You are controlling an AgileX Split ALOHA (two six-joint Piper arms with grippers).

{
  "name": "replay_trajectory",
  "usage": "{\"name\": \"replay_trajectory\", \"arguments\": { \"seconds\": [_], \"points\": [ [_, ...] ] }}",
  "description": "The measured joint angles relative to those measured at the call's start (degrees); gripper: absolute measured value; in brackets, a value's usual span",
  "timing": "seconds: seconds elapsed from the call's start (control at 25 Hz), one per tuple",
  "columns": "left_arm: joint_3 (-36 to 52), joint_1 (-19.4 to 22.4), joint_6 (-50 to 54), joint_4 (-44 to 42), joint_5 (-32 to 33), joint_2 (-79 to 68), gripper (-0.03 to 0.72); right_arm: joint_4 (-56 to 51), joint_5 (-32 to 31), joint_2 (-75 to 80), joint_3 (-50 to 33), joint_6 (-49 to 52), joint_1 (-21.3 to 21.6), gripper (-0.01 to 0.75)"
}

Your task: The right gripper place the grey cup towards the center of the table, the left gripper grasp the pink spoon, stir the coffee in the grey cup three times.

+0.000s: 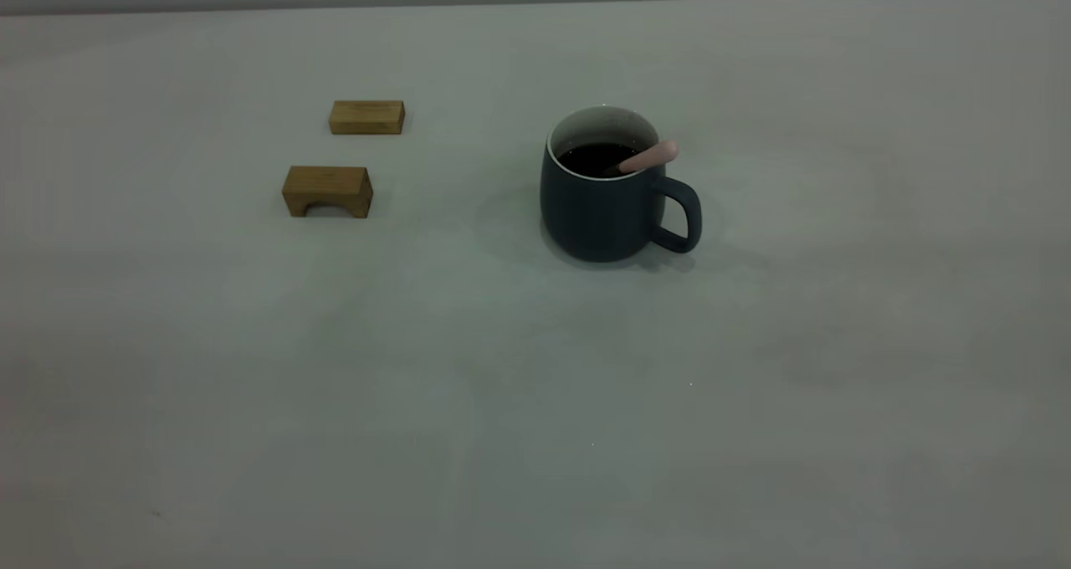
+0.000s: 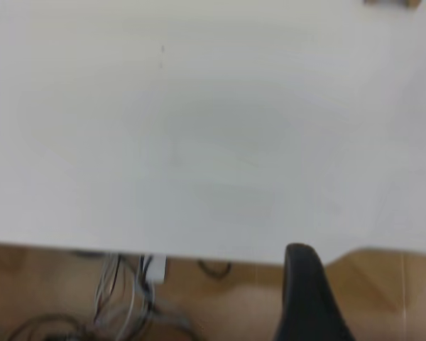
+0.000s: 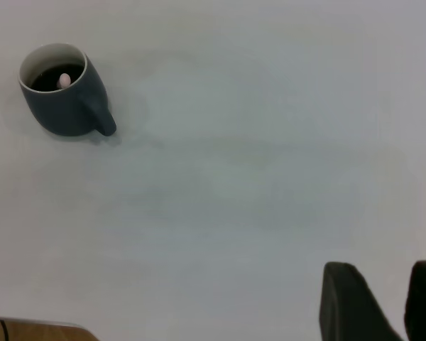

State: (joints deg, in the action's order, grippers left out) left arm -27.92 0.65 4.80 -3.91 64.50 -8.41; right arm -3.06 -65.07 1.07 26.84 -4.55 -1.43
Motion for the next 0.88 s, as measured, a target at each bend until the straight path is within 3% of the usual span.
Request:
{"name": "replay_trajectory", "arguments": {
  "seconds": [0.28,0.88],
  "points": [
    [0.00,0.00,-0.98,0.40,0.17,9.14,0.518,0.00,0.00,0.00,0.00,0.00,0.00,0.238],
    [0.00,0.00,-1.50,0.65,0.23,9.49,0.518,0.00,0.00,0.00,0.00,0.00,0.00,0.240]
  ]
}}
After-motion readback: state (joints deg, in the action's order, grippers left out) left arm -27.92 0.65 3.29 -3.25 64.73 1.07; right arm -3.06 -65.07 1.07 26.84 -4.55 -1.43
